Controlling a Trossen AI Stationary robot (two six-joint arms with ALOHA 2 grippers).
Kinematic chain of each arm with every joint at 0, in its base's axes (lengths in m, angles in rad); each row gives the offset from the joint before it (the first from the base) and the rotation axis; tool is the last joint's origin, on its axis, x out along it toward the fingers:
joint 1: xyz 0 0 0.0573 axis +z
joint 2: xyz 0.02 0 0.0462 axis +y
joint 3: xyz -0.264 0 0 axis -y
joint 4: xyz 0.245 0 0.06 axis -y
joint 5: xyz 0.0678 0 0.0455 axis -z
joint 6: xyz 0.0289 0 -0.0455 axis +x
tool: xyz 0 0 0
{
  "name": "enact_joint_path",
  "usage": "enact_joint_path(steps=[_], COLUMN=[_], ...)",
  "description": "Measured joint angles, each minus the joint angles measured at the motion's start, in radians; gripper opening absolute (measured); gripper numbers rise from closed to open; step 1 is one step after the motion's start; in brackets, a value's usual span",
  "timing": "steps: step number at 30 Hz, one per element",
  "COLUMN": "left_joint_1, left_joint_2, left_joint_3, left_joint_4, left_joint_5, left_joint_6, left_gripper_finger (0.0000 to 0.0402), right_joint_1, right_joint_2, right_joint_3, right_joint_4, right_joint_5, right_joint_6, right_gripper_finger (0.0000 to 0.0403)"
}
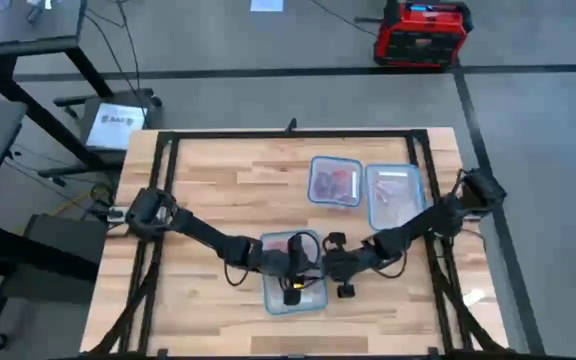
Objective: Sort candy
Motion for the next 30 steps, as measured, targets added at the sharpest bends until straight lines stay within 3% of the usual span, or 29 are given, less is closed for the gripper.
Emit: enact_joint_path(steps=[20, 30], left_joint_1=[0.000, 0.000], left_joint_2=[0.006, 0.006], left_joint_3=[0.002, 0.002], left_joint_4=[0.006, 0.009], left_joint_5=[-0.006, -0.009], left_joint_6=[-0.003, -0.003], left_gripper_finger=[0.0109, 0.0109], right_joint_1=[0.028, 0.030], right_joint_2=[-0.010, -0.184], right_joint_3=[0.013, 0.012], right_joint_4=[-0.151, -0.374], right_joint_5=[-0.016, -0.022], right_joint_6=[0.085, 0.121], right_gripper_finger=[0.0097, 0.0097])
